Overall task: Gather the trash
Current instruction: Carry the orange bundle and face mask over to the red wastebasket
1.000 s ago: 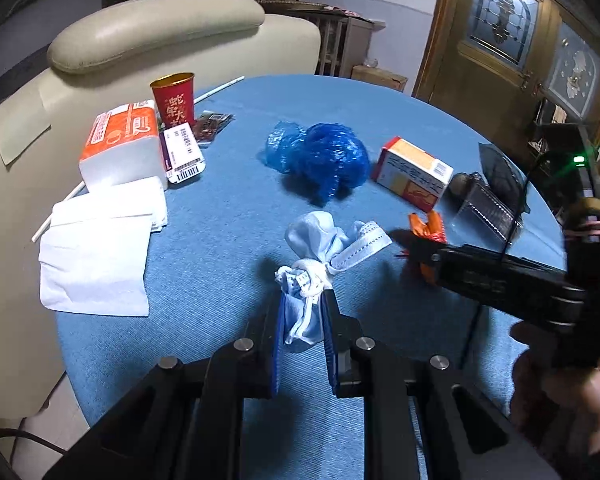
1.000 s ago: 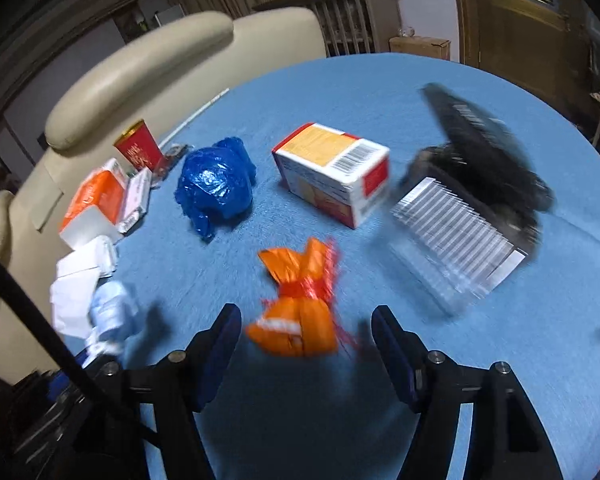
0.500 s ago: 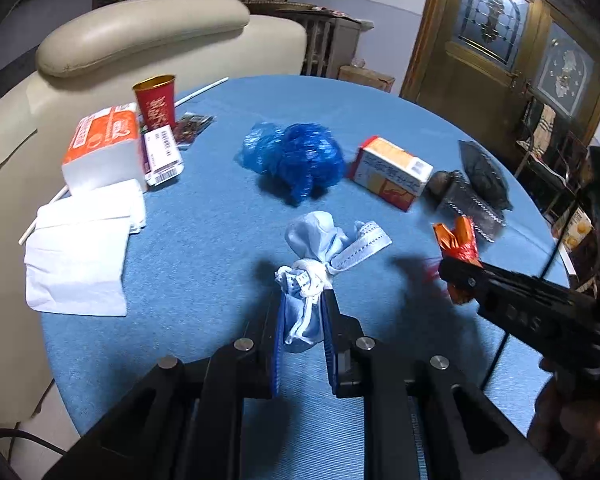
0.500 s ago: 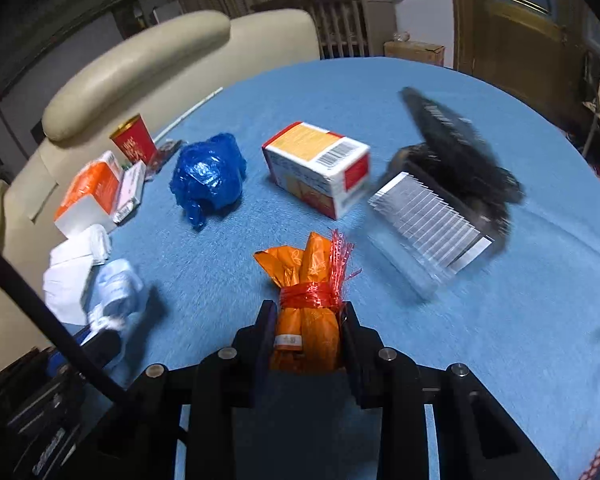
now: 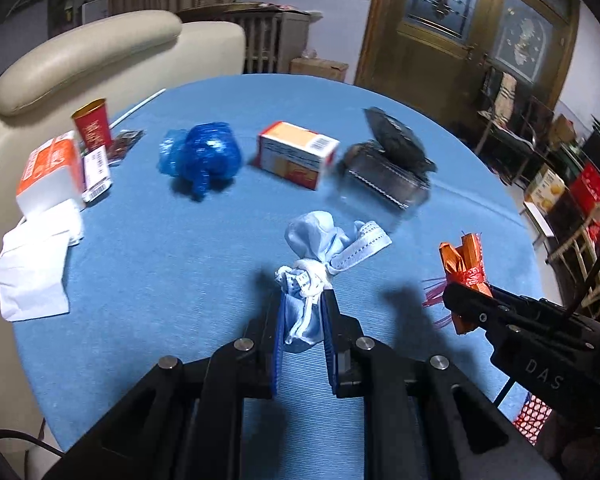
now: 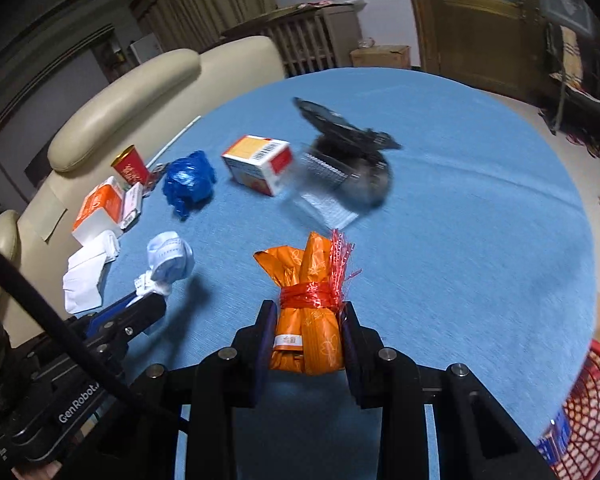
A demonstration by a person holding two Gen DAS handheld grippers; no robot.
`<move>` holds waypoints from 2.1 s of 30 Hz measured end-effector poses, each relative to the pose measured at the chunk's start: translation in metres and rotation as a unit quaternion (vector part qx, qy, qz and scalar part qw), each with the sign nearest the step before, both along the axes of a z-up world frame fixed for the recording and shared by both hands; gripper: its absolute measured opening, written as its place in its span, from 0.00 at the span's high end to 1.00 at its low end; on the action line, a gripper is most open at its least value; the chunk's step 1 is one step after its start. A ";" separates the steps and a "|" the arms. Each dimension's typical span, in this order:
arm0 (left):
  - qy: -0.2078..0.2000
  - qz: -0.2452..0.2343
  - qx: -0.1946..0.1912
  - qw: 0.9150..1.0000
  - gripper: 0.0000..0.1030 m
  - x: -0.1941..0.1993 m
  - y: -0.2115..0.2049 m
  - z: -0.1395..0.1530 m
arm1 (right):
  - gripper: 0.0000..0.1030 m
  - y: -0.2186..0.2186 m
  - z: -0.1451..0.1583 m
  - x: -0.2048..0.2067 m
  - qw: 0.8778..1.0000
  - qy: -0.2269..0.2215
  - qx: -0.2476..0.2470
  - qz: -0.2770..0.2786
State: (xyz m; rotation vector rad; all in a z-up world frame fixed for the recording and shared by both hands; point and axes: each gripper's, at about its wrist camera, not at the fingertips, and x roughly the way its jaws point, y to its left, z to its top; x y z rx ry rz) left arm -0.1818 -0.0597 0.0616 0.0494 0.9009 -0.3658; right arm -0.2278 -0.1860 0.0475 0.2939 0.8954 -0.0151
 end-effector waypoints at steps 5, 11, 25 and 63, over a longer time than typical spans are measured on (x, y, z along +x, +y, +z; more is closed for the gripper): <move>-0.003 -0.015 0.005 1.000 0.82 -0.007 -0.013 0.002 | 0.68 -0.012 -0.002 -0.016 1.000 0.003 -0.004 -0.014; -0.009 -0.030 0.010 0.999 0.82 -0.015 -0.027 0.007 | 0.67 -0.024 0.001 -0.029 1.000 -0.003 -0.003 -0.030; -0.012 -0.060 0.021 0.998 0.82 -0.027 -0.054 0.007 | 0.68 -0.057 0.004 -0.059 0.997 -0.009 0.002 -0.071; -0.021 -0.168 0.030 0.985 0.82 -0.068 -0.146 0.011 | 0.68 -0.186 -0.021 -0.176 0.970 0.023 0.012 -0.243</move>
